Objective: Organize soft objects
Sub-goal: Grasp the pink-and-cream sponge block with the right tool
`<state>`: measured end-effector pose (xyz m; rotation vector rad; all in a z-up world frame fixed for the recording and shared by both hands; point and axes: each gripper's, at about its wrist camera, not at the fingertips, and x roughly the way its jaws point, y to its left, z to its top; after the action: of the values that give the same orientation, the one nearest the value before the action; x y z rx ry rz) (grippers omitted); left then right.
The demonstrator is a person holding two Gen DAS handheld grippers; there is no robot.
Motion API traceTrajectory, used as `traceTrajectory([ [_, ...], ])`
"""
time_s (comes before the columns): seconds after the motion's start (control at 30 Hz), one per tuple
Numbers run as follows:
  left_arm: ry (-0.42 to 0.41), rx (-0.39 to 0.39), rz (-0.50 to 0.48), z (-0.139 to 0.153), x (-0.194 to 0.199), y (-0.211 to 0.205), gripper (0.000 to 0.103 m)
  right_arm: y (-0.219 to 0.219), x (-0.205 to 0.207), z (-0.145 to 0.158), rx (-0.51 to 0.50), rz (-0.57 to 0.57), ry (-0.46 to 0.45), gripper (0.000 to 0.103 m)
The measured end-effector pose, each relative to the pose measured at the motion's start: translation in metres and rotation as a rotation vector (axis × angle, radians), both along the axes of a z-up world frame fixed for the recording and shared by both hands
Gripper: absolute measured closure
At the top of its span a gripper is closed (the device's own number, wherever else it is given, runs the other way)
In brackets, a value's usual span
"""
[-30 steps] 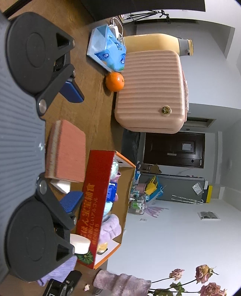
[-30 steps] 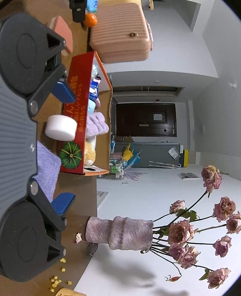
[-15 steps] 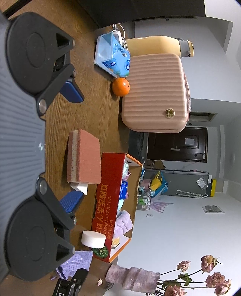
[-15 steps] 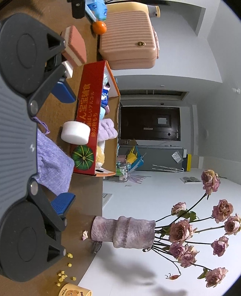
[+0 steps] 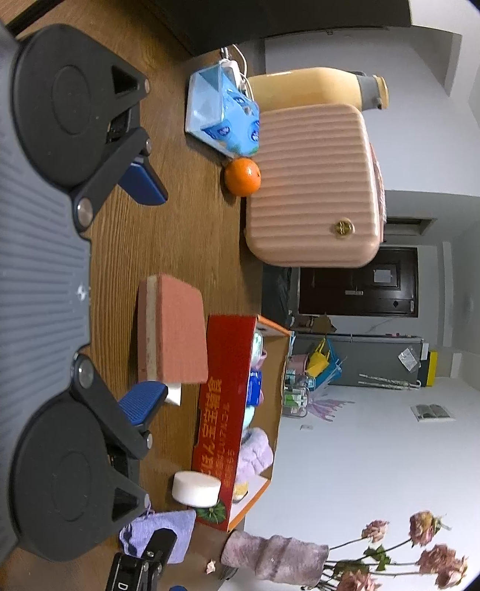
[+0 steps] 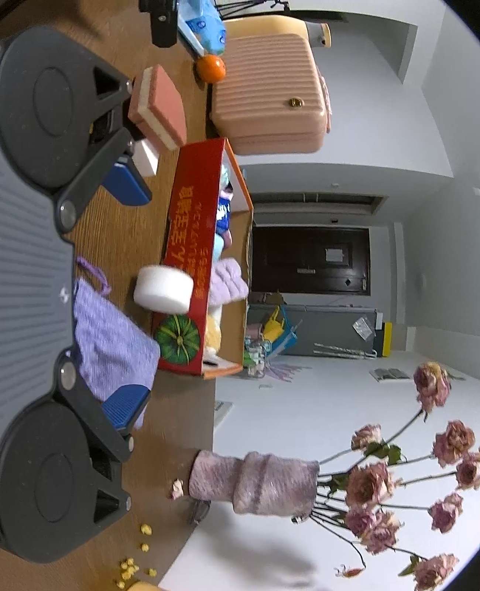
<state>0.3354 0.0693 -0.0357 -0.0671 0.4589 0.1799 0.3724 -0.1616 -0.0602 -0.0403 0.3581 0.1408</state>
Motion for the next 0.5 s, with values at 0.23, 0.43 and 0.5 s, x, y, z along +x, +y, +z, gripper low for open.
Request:
traceTrajectory([
  [0.23,0.009,-0.005,0.011,-0.001,0.001,0.027,0.0,0.038,0.013,-0.004,-0.009,0.06,0.026,0.0],
  [0.43,0.014,-0.001,0.023,-0.001,0.001,0.051,0.0,0.076,0.024,-0.007,-0.023,0.116,0.041,0.0],
  [0.5,0.019,-0.004,0.028,-0.002,0.002,0.06,0.0,0.087,0.028,-0.008,-0.027,0.132,0.048,0.0],
])
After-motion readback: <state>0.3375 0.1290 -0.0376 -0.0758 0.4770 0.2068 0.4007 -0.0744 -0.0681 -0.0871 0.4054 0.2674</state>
